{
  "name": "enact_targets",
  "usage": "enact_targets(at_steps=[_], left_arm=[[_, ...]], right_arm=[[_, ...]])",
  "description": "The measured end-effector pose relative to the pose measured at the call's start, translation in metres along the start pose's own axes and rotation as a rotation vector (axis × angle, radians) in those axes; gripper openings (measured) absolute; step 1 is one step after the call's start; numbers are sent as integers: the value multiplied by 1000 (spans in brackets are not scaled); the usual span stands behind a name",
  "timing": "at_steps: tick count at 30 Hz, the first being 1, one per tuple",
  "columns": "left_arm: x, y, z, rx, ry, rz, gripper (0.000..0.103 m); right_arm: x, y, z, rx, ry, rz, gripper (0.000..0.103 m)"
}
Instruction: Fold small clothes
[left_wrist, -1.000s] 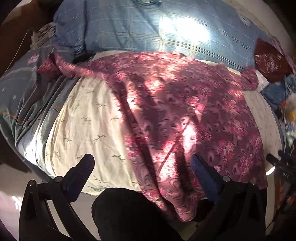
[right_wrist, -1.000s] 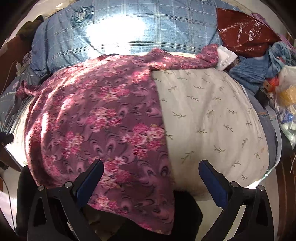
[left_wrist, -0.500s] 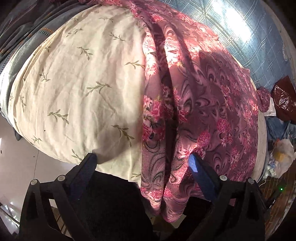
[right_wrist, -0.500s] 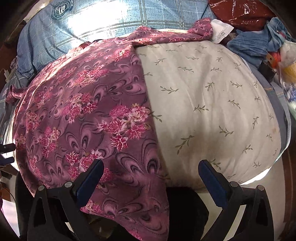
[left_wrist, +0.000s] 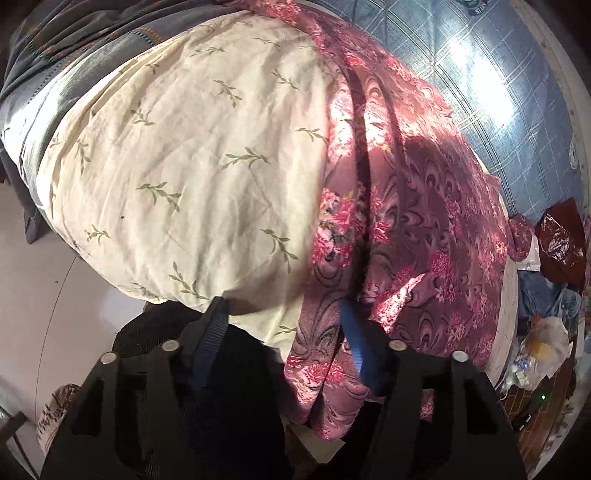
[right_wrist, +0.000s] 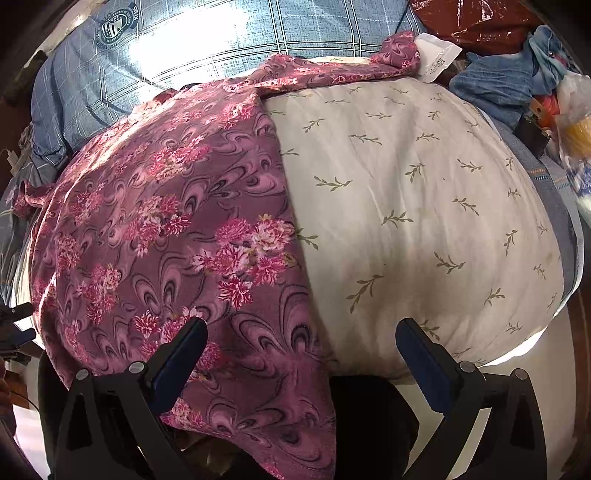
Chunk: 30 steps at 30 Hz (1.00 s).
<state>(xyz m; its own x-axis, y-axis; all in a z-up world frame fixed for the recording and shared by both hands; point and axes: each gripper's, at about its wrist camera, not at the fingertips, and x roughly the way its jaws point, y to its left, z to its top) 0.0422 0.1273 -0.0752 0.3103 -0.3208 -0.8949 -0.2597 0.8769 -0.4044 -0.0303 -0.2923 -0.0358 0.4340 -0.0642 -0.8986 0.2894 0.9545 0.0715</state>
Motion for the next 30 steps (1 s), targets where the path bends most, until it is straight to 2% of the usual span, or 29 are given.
enact_targets(at_steps=[4,9,10,12,13,16,17,18,20,21,22,24,25,28,30], left_arm=[[5,-7,2,3,10,36,56],[13,-27,-1,63,16,82,55],[13,-27,-2,68,8,94,51],[11,-27,-5,85,-4,106,16],[10,-26,-6,90,-9,98,9],[6,-24,-5,82,-11,85,4],[6,-21,-3,72,-6,74,3],[4,-18,-1,55,2,61,3],[-1,-9,5,5,31,28,2],[-10,-3,9,-22,30,11,2],[-25,1,13,-29,-5,10,2],[-59,8,23,-33,-88,2,2],[-71,15,28,-47,-101,-13,2],[-75,35,46,-84,-111,27,2],[-60,47,51,-103,-72,72,1]], right_arm=[[1,4,1,-11,5,4,102],[4,7,1,-24,8,3,102],[5,6,1,-24,10,-1,102],[9,2,1,-16,18,7,101],[10,0,0,-10,22,22,100],[15,-2,-3,-19,36,72,82],[14,0,-4,-41,27,65,72],[12,2,-5,-74,5,59,51],[7,2,-1,-110,11,128,5],[-1,-4,3,-80,10,185,4],[-11,-8,6,-65,-6,238,4],[-34,-15,13,-41,-54,288,3],[-42,-18,15,-23,-70,313,3],[-35,-21,18,-6,-58,288,4],[-14,-22,17,29,0,277,4]])
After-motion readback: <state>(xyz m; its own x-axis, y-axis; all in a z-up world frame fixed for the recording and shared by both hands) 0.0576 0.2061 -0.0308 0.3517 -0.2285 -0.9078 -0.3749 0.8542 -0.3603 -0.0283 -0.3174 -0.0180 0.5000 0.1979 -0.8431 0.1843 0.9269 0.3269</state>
